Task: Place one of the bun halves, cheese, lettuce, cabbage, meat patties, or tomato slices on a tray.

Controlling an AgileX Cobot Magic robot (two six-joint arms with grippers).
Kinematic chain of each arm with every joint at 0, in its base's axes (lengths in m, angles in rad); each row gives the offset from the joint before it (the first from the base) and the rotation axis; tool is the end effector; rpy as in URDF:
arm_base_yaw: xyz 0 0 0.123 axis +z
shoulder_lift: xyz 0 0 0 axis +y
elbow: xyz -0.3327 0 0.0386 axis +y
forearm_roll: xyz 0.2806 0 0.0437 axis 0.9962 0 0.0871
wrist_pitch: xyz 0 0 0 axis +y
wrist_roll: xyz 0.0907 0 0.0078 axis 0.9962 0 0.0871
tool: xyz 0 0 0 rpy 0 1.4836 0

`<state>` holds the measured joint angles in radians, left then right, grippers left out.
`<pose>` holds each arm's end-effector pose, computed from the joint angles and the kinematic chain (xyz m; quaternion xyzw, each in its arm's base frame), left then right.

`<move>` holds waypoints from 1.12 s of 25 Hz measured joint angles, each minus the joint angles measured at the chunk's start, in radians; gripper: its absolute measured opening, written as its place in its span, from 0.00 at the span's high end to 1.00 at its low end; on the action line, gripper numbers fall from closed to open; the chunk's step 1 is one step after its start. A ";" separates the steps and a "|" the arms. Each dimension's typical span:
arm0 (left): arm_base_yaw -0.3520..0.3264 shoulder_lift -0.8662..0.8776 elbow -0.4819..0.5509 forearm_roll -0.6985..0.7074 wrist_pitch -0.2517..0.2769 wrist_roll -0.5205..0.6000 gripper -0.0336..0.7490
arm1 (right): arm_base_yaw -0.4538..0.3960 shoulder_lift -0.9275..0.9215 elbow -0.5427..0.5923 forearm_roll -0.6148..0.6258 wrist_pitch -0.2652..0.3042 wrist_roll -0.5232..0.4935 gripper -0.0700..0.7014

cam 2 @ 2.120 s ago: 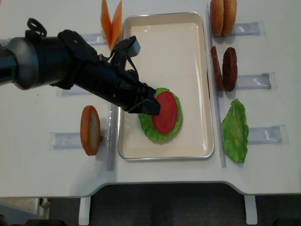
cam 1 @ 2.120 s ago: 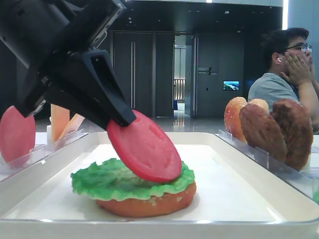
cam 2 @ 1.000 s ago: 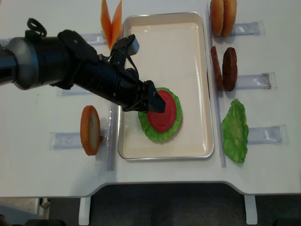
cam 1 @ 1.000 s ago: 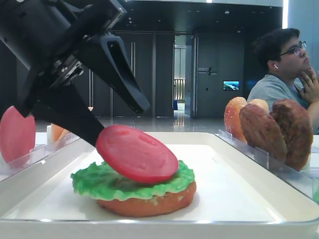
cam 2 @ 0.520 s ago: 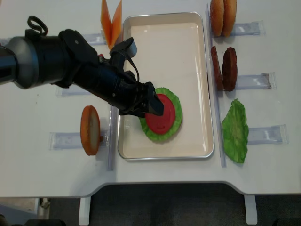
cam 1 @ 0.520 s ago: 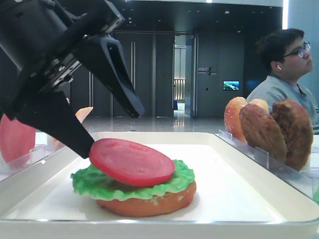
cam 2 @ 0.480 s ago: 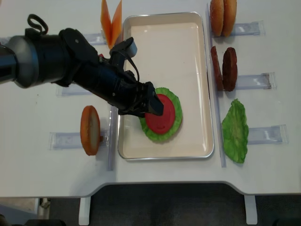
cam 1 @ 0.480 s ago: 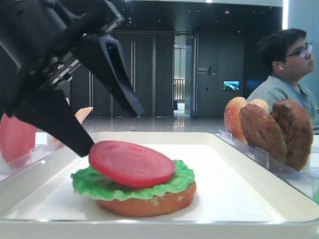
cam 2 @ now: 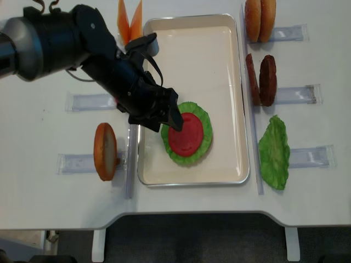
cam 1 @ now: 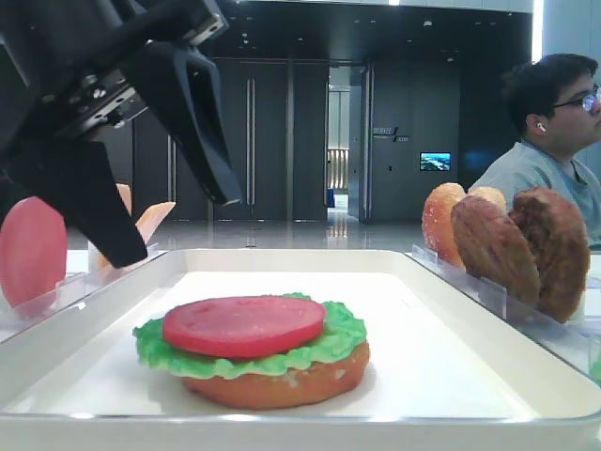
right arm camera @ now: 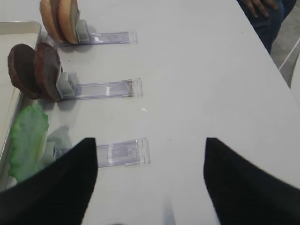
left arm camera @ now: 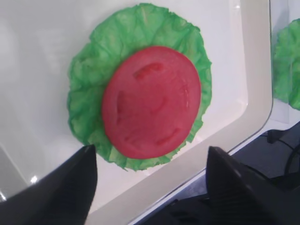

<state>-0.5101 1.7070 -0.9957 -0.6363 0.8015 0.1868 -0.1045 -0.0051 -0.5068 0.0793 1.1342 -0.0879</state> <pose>0.2821 -0.2024 0.2176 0.1348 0.9589 -0.2479 0.0294 -0.0307 0.0098 0.2891 0.0040 0.8682 -0.0082 0.4961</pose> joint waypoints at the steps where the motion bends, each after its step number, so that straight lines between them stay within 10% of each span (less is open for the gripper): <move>1: 0.000 0.000 -0.016 0.017 0.019 -0.018 0.26 | 0.000 0.000 0.000 0.000 0.000 0.000 0.30; 14: 0.000 0.000 -0.315 0.462 0.385 -0.333 0.26 | 0.000 0.000 0.000 0.000 0.000 0.000 0.30; 28: 0.000 0.000 -0.388 0.612 0.413 -0.424 0.26 | 0.000 0.000 0.000 0.000 0.000 0.000 0.30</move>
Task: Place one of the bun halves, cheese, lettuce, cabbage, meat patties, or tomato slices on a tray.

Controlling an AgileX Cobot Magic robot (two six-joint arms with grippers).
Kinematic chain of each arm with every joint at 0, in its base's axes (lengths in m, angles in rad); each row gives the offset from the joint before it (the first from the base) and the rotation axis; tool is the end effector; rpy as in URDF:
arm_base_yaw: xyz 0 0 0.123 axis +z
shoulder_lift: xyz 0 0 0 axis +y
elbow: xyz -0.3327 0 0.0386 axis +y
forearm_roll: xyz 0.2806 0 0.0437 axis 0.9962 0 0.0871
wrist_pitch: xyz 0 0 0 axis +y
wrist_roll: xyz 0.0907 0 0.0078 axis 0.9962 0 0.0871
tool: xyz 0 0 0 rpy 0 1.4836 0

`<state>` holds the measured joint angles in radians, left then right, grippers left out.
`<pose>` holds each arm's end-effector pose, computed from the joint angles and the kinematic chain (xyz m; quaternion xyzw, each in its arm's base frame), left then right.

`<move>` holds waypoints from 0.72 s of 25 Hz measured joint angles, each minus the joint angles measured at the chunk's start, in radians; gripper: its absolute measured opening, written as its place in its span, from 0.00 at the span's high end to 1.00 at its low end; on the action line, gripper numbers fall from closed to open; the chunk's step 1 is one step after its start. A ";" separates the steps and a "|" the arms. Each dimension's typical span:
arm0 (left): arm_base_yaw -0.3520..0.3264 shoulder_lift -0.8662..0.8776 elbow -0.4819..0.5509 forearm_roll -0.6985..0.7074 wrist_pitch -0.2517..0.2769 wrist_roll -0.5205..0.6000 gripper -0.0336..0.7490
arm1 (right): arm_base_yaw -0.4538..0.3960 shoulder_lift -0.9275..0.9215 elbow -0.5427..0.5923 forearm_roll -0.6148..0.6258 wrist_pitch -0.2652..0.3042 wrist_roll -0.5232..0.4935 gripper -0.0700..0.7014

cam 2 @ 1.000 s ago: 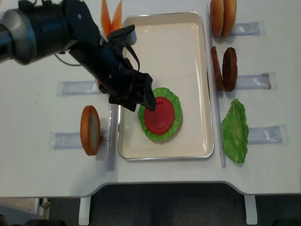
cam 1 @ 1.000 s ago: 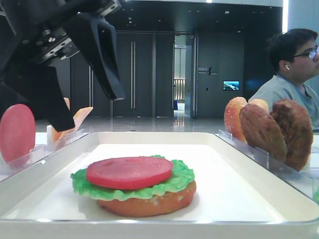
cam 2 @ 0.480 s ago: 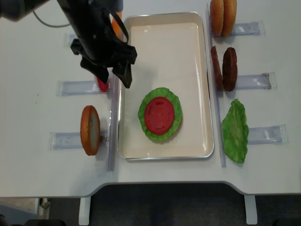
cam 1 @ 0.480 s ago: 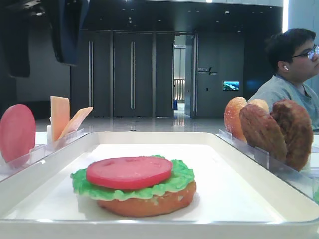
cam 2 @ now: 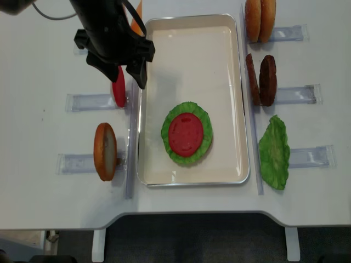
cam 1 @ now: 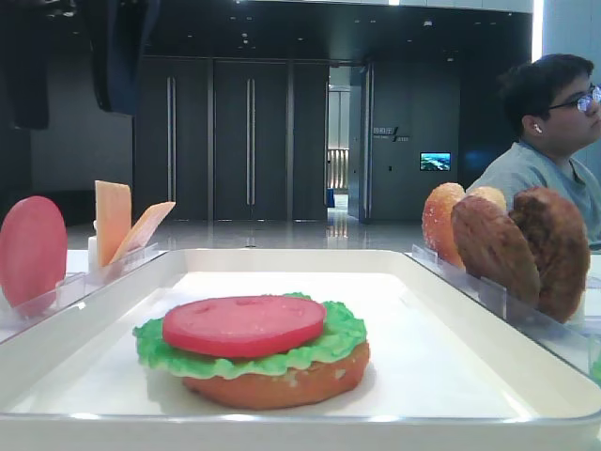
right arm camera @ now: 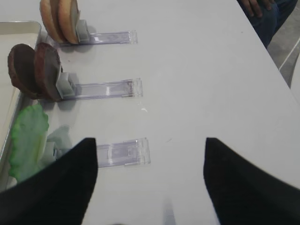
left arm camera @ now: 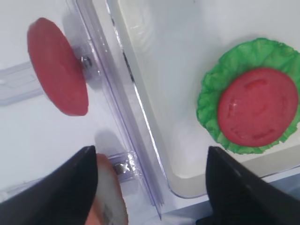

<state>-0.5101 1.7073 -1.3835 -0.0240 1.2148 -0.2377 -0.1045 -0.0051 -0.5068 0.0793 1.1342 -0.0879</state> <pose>0.3255 -0.1845 0.3091 0.1321 0.9894 -0.0325 0.0513 -0.0307 0.0098 0.2891 0.0040 0.8682 -0.0082 0.4961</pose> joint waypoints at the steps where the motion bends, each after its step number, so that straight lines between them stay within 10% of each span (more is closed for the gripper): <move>1: 0.000 0.000 0.000 0.011 0.000 0.000 0.26 | 0.000 0.000 0.000 0.000 0.000 0.000 0.30; 18: 0.198 -0.032 0.000 0.119 0.000 0.058 0.28 | 0.000 0.000 0.000 0.000 0.000 0.000 0.30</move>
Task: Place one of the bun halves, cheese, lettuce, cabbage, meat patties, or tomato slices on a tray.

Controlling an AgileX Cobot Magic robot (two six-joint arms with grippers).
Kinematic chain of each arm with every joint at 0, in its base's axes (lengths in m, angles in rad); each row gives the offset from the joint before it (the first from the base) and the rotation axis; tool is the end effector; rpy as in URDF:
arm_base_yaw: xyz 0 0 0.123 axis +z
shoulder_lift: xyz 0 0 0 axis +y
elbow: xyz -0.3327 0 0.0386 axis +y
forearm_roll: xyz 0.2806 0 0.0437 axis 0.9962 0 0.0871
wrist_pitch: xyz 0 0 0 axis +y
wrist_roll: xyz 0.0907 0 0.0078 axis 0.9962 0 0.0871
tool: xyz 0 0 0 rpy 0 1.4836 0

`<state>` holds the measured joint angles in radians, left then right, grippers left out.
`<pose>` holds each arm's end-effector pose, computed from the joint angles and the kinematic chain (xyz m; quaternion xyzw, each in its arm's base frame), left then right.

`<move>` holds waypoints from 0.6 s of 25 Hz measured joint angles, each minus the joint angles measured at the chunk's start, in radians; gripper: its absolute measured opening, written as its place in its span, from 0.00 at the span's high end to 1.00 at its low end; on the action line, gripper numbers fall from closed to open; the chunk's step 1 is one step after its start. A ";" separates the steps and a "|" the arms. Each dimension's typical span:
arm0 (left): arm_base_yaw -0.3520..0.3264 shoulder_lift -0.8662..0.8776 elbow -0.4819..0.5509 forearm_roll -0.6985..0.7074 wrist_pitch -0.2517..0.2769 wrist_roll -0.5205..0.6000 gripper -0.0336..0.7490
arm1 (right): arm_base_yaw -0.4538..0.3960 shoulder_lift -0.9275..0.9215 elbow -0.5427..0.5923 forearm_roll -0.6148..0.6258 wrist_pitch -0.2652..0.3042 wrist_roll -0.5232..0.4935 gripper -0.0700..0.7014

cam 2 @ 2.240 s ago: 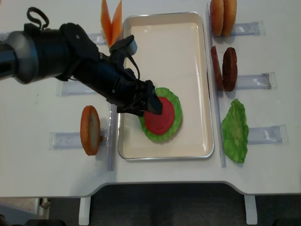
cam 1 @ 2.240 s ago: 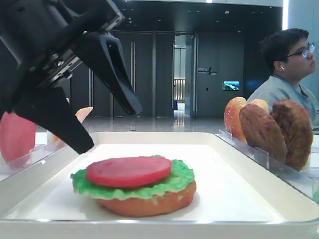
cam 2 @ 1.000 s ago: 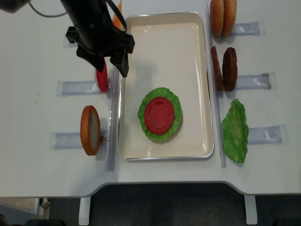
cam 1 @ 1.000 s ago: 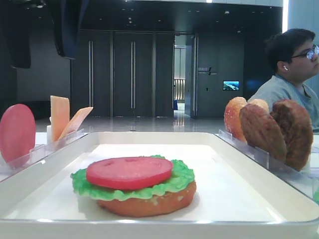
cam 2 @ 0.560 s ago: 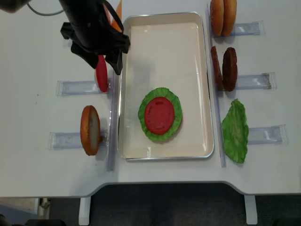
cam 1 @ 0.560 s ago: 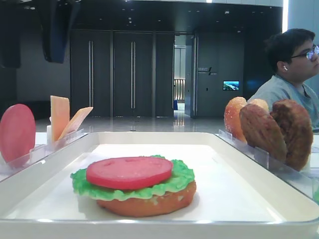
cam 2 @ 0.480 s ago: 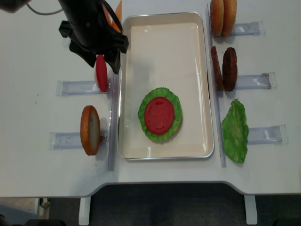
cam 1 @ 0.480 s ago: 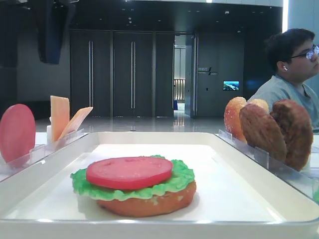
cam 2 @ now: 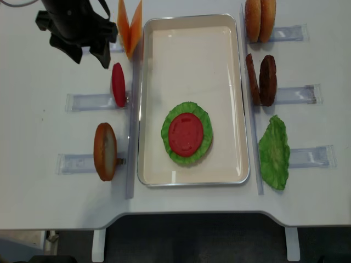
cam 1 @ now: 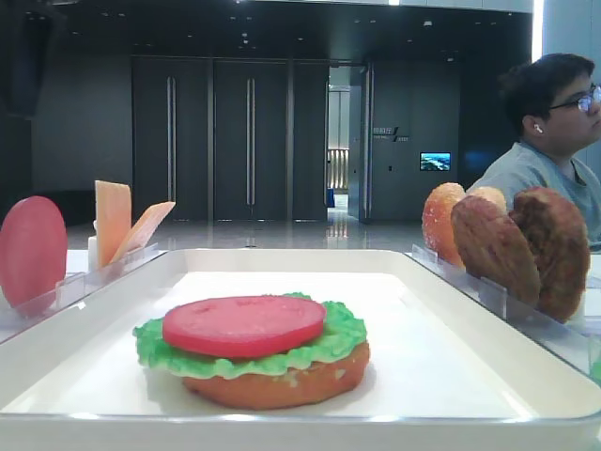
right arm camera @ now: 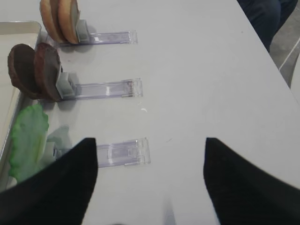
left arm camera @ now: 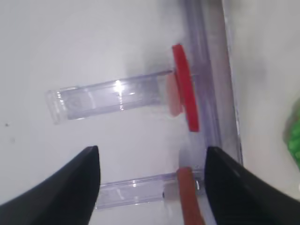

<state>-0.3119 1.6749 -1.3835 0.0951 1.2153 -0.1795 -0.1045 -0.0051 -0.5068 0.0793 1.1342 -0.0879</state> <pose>0.3527 -0.1052 0.3215 0.0790 0.9930 0.0259 0.0843 -0.0307 0.0098 0.2891 0.0040 0.8682 -0.0082 0.4961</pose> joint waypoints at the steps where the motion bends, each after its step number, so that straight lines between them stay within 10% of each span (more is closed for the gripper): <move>1: 0.024 -0.009 0.000 0.002 0.000 0.008 0.28 | 0.000 0.000 0.000 0.000 0.000 0.000 0.30; 15: 0.208 -0.072 -0.001 0.011 0.006 0.110 0.28 | 0.000 0.000 0.000 0.000 0.000 0.000 0.30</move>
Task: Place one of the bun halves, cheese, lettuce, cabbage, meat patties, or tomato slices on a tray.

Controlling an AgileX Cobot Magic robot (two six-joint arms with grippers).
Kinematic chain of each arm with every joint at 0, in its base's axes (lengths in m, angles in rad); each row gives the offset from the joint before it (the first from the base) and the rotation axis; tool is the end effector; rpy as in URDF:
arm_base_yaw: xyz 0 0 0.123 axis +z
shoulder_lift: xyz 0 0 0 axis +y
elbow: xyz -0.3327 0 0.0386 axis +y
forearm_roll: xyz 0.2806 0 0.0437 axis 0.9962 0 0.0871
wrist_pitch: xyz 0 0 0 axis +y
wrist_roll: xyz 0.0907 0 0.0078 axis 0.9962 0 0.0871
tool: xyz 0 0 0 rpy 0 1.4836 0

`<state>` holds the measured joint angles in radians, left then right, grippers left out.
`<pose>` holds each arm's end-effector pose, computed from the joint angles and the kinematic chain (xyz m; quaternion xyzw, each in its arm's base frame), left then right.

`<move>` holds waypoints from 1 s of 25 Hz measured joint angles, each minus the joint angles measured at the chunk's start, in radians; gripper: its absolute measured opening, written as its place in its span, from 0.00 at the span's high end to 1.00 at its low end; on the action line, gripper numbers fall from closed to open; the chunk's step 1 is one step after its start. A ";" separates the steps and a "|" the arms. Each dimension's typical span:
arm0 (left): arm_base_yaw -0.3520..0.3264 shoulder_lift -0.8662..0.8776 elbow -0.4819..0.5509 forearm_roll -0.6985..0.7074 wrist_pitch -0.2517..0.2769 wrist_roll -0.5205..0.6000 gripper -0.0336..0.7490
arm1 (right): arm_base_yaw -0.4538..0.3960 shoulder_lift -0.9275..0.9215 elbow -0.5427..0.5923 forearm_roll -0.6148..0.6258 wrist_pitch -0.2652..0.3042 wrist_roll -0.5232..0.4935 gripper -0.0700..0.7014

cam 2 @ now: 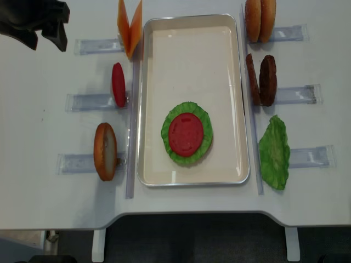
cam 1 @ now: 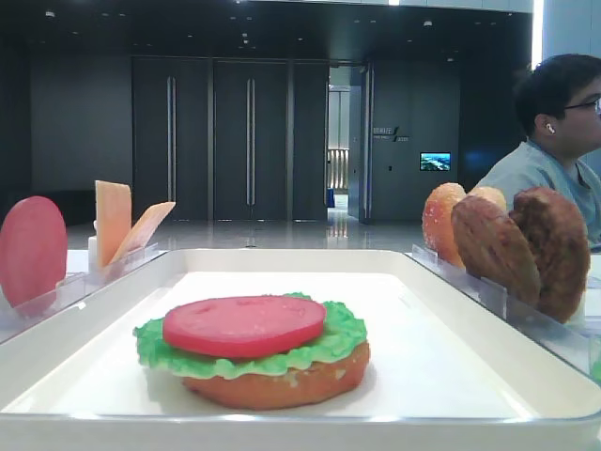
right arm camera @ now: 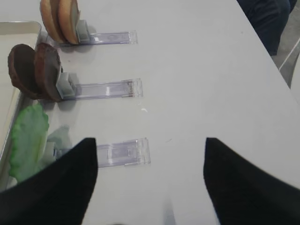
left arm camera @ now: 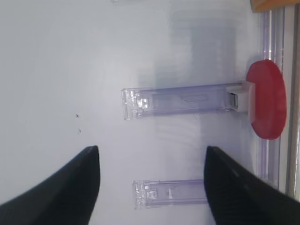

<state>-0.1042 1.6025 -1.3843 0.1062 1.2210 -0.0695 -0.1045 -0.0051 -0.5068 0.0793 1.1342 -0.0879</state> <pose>0.3513 -0.0276 0.3478 0.0299 0.9923 0.0419 0.1131 -0.0307 0.0098 0.2891 0.0040 0.8682 -0.0082 0.4961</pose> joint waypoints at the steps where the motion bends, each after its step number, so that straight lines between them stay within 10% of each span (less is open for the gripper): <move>1: 0.001 -0.001 0.000 0.004 0.001 0.002 0.28 | 0.000 0.000 0.000 0.000 0.000 0.000 0.30; 11: 0.002 -0.113 0.027 -0.015 0.002 0.005 0.30 | 0.000 0.000 0.000 0.000 0.000 0.000 0.30; 25: 0.002 -0.563 0.397 -0.045 0.015 0.002 0.32 | 0.000 0.000 0.000 0.000 0.000 0.000 0.30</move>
<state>-0.1018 1.0391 -0.9874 0.0615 1.2359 -0.0680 -0.1045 -0.0051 -0.5068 0.0793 1.1342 -0.0879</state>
